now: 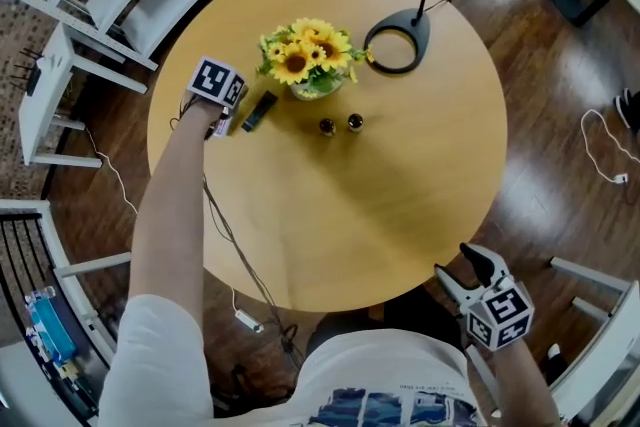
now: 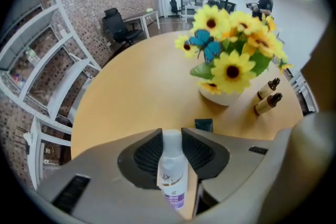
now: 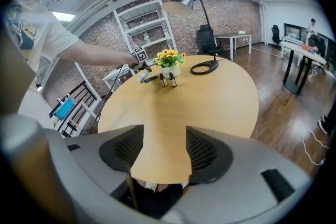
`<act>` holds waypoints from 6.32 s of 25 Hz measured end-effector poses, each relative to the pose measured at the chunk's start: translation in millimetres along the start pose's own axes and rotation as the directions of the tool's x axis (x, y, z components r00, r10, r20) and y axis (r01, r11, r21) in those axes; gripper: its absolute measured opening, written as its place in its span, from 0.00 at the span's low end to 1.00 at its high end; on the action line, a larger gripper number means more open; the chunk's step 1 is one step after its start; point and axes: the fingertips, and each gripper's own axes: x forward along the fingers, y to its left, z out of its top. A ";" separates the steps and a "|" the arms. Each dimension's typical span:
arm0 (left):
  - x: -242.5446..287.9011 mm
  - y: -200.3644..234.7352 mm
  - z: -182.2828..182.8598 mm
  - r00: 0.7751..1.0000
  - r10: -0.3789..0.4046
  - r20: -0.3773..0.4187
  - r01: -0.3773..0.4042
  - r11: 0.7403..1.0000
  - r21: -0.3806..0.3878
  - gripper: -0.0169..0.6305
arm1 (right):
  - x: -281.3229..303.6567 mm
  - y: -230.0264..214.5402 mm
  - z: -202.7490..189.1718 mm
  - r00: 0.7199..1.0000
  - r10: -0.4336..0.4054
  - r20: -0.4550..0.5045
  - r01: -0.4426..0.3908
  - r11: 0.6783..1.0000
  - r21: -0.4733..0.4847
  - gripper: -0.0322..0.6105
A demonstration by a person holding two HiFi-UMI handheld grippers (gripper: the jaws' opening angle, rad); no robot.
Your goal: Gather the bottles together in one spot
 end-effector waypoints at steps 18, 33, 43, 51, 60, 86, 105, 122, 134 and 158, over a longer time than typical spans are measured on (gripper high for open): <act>-178.1 -54.1 -37.7 0.792 0.245 0.559 0.033 0.897 -0.440 0.21 | -4.2 55.1 77.1 0.989 0.053 0.138 -0.033 0.990 -0.141 0.48; -134.8 -136.8 25.2 0.612 0.335 0.716 0.104 0.864 -0.493 0.21 | -12.4 40.0 50.9 0.995 0.041 0.090 -0.030 0.993 -0.113 0.48; -104.8 -153.3 39.3 0.566 0.385 0.729 0.047 0.868 -0.495 0.21 | 0.5 18.1 60.4 0.998 0.061 0.011 -0.058 0.984 -0.168 0.48; -104.6 -162.9 32.7 0.530 0.393 0.751 -0.012 0.890 -0.456 0.21 | 12.6 20.0 63.9 0.996 0.088 -0.005 -0.088 0.978 -0.190 0.48; -107.3 -170.0 27.8 0.532 0.373 0.760 -0.031 0.906 -0.423 0.21 | 16.1 23.4 63.7 0.995 0.095 -0.003 -0.094 0.977 -0.192 0.48; -294.5 -228.2 -138.7 0.651 0.222 0.726 -0.017 0.960 -0.278 0.27 | -16.0 126.8 50.2 0.988 0.131 0.086 -0.114 0.976 -0.186 0.48; -365.4 -296.6 -282.3 0.714 0.153 0.683 0.102 0.943 -0.318 0.27 | -45.3 210.7 22.8 0.989 0.079 0.129 -0.048 0.972 -0.230 0.48; -358.2 -334.4 -323.8 0.720 0.061 0.691 0.238 0.914 -0.328 0.28 | -52.5 233.6 -6.1 0.992 0.054 0.116 -0.028 0.975 -0.221 0.48; -332.6 -265.2 -246.3 0.771 -0.047 0.635 0.145 0.984 -0.103 0.28 | -47.8 213.0 -8.5 0.995 0.041 0.088 -0.023 0.981 -0.191 0.48; -9.6 -70.7 -12.2 0.998 -0.064 0.004 0.064 0.993 0.103 0.36 | 33.3 42.3 37.4 0.997 0.074 -0.012 -0.075 0.992 -0.103 0.50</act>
